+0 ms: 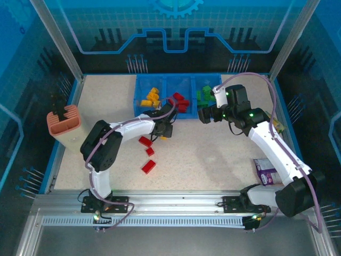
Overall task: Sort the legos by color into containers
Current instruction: Pick up the lego from the center of the table.
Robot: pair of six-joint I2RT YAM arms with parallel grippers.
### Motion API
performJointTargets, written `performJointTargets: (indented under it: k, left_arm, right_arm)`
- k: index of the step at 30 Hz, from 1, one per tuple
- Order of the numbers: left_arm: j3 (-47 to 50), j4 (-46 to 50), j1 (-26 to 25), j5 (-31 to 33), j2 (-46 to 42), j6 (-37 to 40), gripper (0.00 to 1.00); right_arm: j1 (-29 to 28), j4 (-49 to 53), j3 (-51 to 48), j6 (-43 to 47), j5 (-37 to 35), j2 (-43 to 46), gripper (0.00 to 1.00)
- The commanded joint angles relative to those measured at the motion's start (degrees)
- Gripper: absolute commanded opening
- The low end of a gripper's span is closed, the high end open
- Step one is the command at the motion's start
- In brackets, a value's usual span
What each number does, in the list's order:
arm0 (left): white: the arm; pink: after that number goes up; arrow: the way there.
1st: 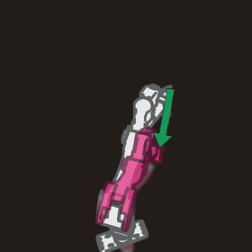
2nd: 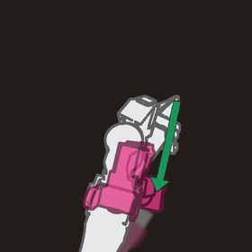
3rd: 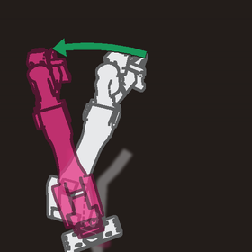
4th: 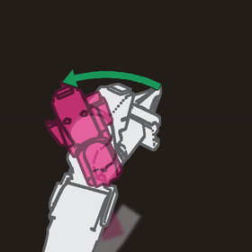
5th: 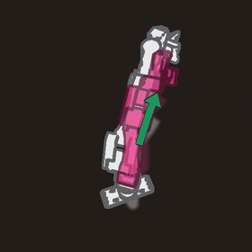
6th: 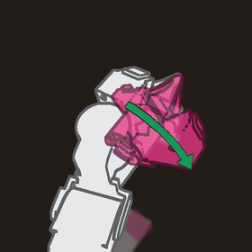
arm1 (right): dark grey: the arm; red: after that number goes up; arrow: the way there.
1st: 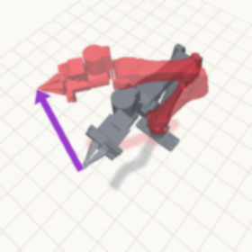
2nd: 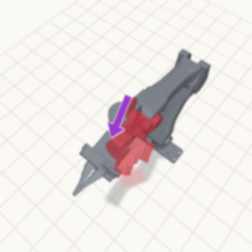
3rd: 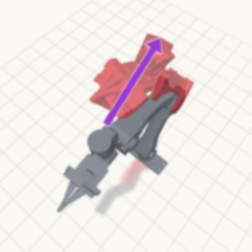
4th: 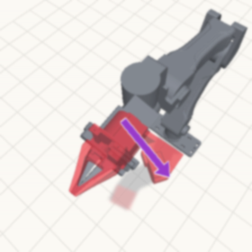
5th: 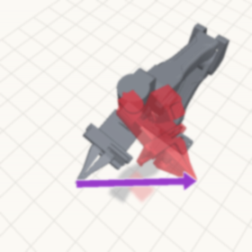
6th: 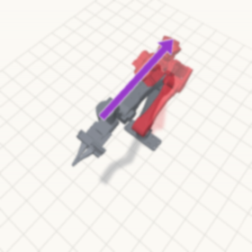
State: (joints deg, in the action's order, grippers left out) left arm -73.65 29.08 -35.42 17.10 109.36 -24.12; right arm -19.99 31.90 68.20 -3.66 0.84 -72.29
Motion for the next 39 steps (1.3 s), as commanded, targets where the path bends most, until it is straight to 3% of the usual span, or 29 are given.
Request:
performJointTargets:
  k: [1, 11, 15, 24, 28, 32, 39]
  left_arm:
    - [-2.5, -1.5, -0.5, -1.3, 1.8, -0.9, 0.59]
    - [-5.2, 0.4, -0.5, -1.7, 7.4, -1.6, 0.56]
    - [-4.8, 0.7, -0.5, -2.2, 8.1, -2.2, 0.41]
    - [-1.1, 1.4, -0.5, -3.1, 6.5, -3.0, 0.20]
    - [-2.3, 3.6, 0.3, 0.6, 1.6, -0.3, 0.18]
    - [-7.1, 4.7, 4.2, 1.3, -4.7, 3.7, 0.18]
    - [-17.9, 3.4, 11.4, 1.3, -5.9, 8.5, 0.19]
  right_arm:
    - [-1.0, 0.1, -0.4, -0.7, -0.5, -0.8, 1.00]
    - [-1.1, -1.5, 1.6, -1.4, 2.4, -3.0, 1.00]
    - [-1.1, -1.6, 1.6, -1.2, 2.2, -3.7, 1.00]
    - [-1.1, -2.1, -0.8, -1.1, 1.3, -3.0, 1.00]
    - [-1.1, -2.1, -1.5, -0.7, 1.8, -2.5, 1.00]
    - [-1.7, -2.9, -3.5, -0.6, 4.5, -2.2, 1.00]
    - [-8.6, -6.5, -7.6, -0.9, 1.8, -2.8, 1.00]
